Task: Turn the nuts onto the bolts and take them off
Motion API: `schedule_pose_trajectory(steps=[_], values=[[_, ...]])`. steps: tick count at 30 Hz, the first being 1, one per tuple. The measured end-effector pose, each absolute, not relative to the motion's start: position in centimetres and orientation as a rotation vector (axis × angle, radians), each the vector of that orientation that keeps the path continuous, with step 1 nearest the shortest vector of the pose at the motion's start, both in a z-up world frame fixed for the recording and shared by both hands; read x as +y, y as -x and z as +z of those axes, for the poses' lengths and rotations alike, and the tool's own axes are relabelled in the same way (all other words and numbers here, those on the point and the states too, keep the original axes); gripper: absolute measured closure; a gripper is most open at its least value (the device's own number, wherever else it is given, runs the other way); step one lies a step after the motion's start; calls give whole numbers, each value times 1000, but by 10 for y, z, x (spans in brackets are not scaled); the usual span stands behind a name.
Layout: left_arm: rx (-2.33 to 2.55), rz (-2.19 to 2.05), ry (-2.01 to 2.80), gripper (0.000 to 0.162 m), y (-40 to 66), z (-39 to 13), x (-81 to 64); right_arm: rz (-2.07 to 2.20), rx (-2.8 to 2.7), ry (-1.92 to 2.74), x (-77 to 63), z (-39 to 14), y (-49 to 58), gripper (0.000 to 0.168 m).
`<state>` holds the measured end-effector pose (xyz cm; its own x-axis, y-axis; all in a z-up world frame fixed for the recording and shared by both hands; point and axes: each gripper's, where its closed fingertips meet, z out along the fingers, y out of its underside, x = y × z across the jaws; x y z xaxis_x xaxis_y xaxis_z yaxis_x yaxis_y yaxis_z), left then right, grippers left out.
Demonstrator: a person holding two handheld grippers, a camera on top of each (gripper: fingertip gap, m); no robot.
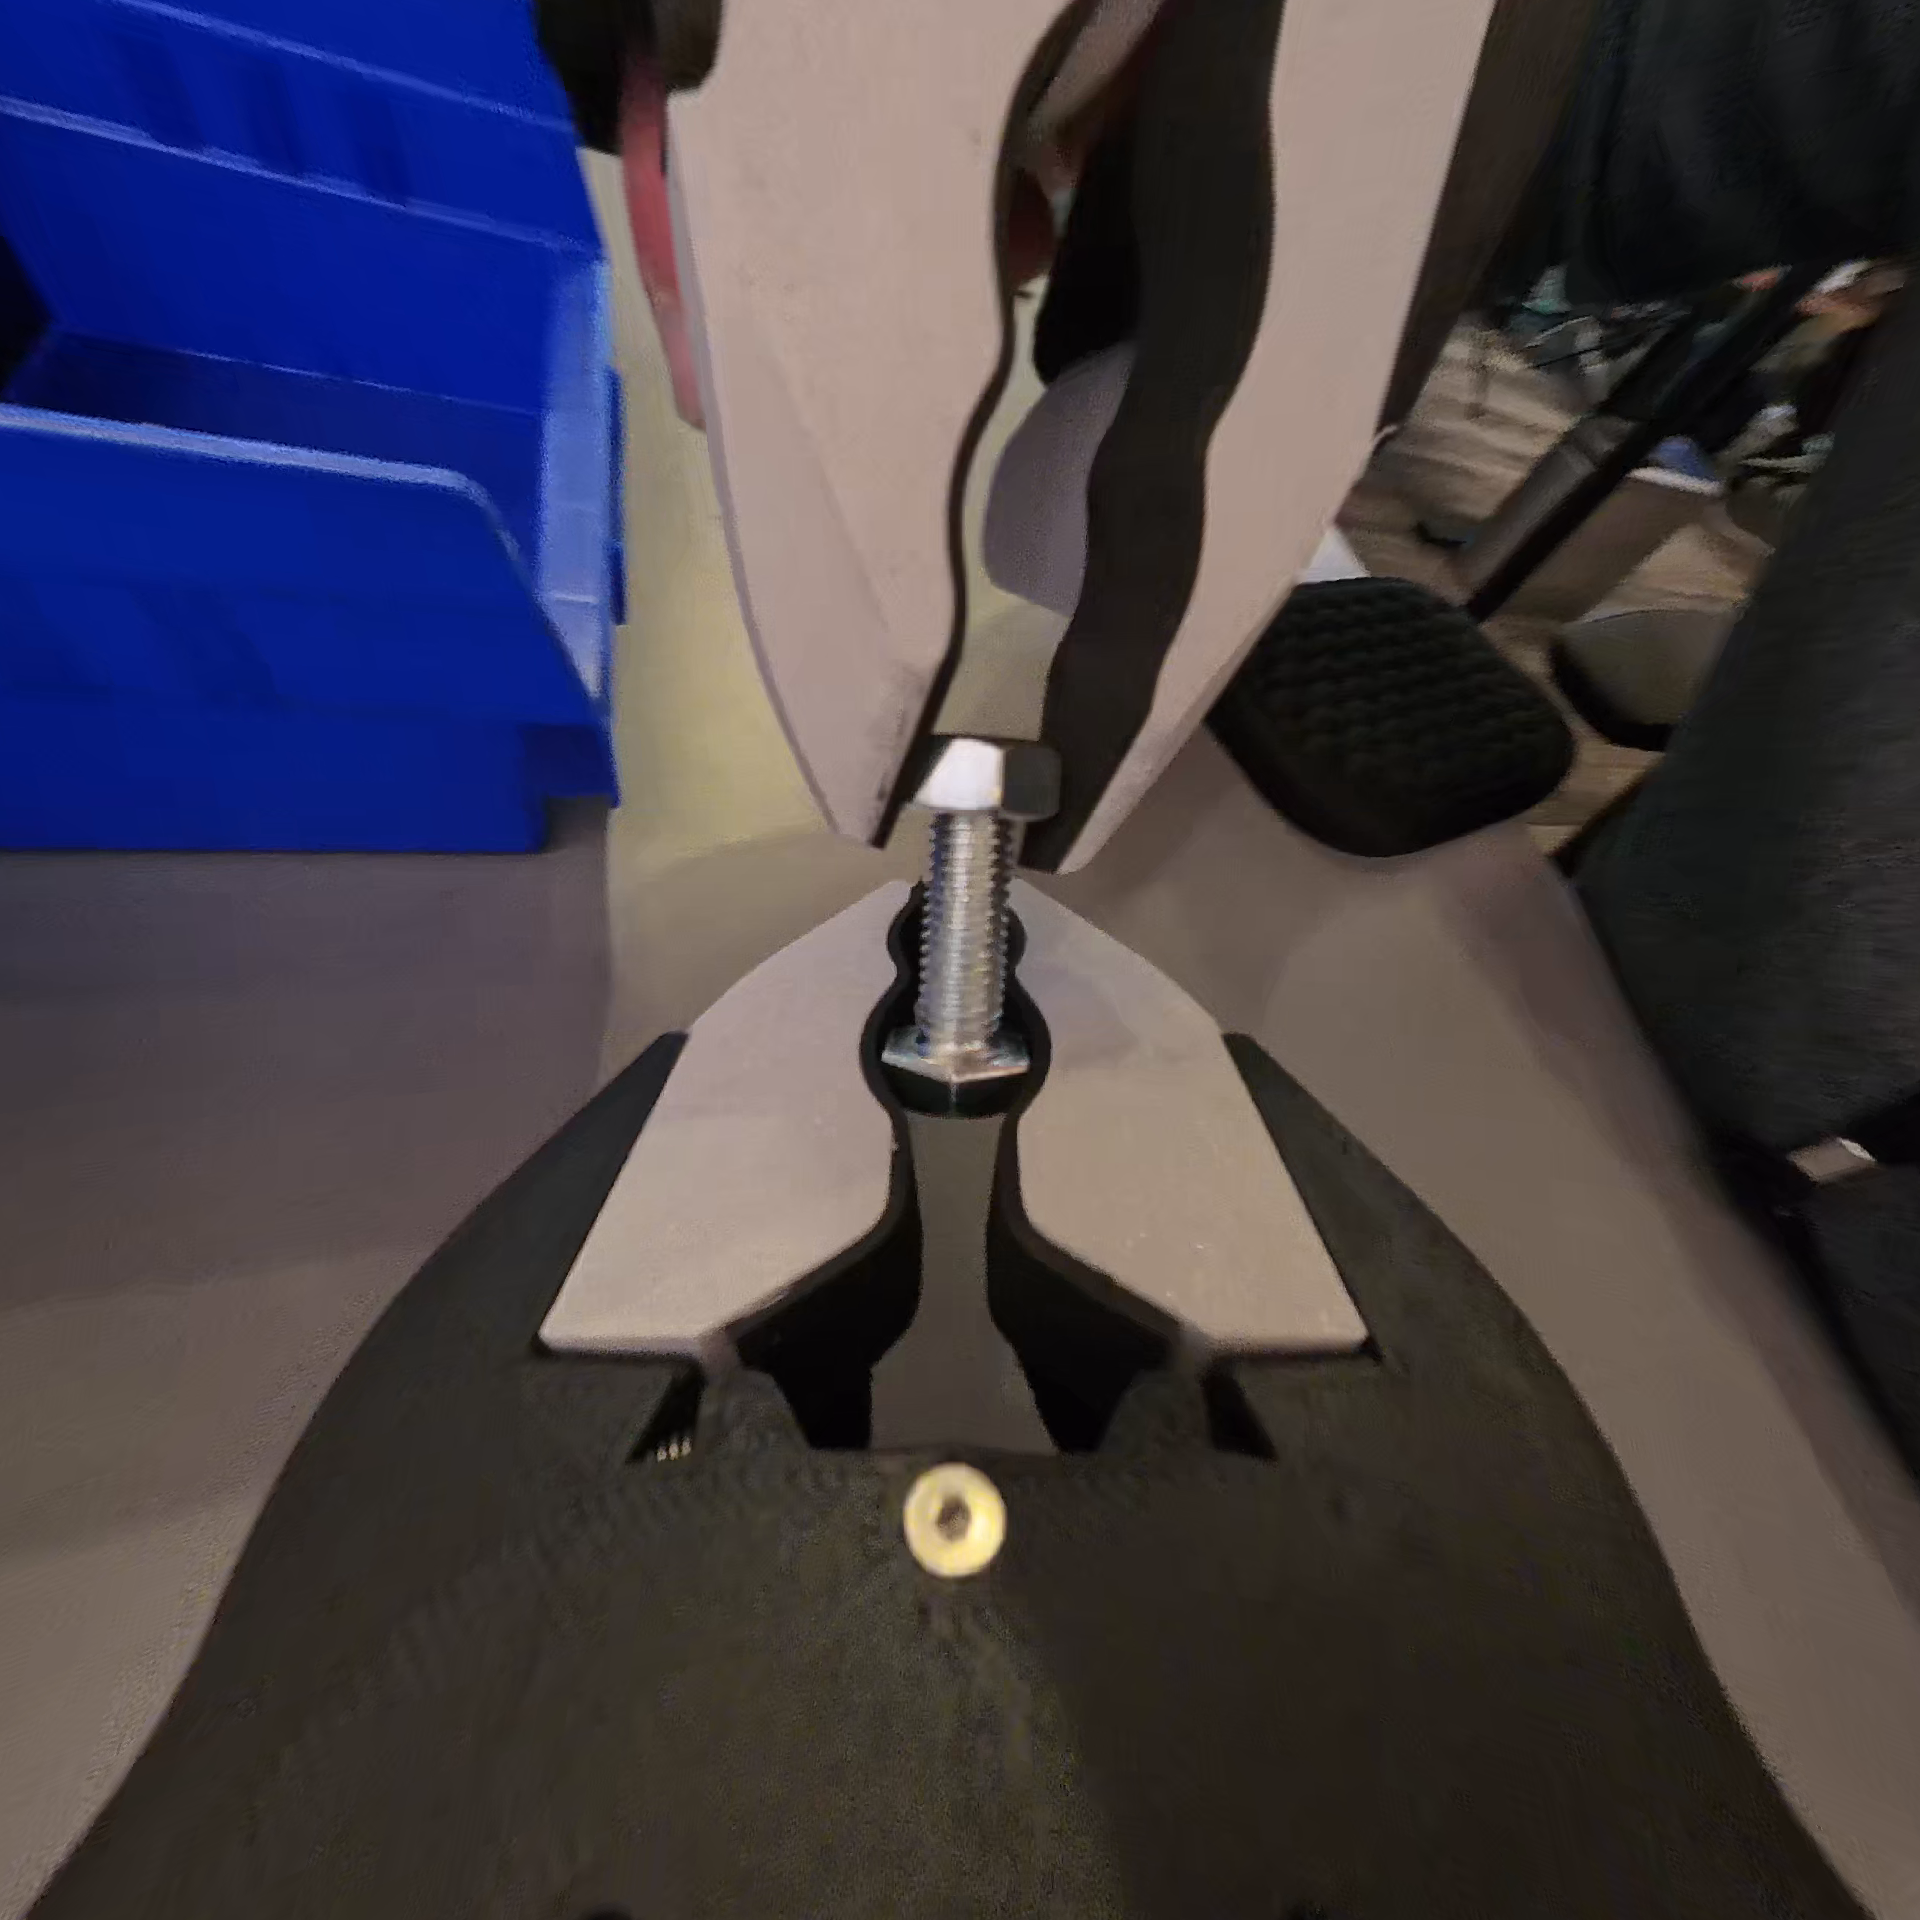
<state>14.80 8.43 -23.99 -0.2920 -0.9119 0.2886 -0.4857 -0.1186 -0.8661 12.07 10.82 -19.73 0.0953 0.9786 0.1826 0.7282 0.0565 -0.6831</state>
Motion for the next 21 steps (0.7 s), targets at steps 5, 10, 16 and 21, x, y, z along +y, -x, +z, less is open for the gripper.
schedule_pose_trajectory(steps=[5,10,16,21], values=[[1800,-1665,1489,152,-139,-232,62,223,-1943,1439,100,-195,-117,150],[1833,-1882,1442,152,-131,-228,47,-105,-2135,1119,96,-197,-114,150],[1778,-1821,1441,152,-133,-225,58,-38,-2026,1290,107,-195,-116,130],[1728,-1600,1486,153,-139,-230,78,274,-1776,1605,109,-189,-122,129]])
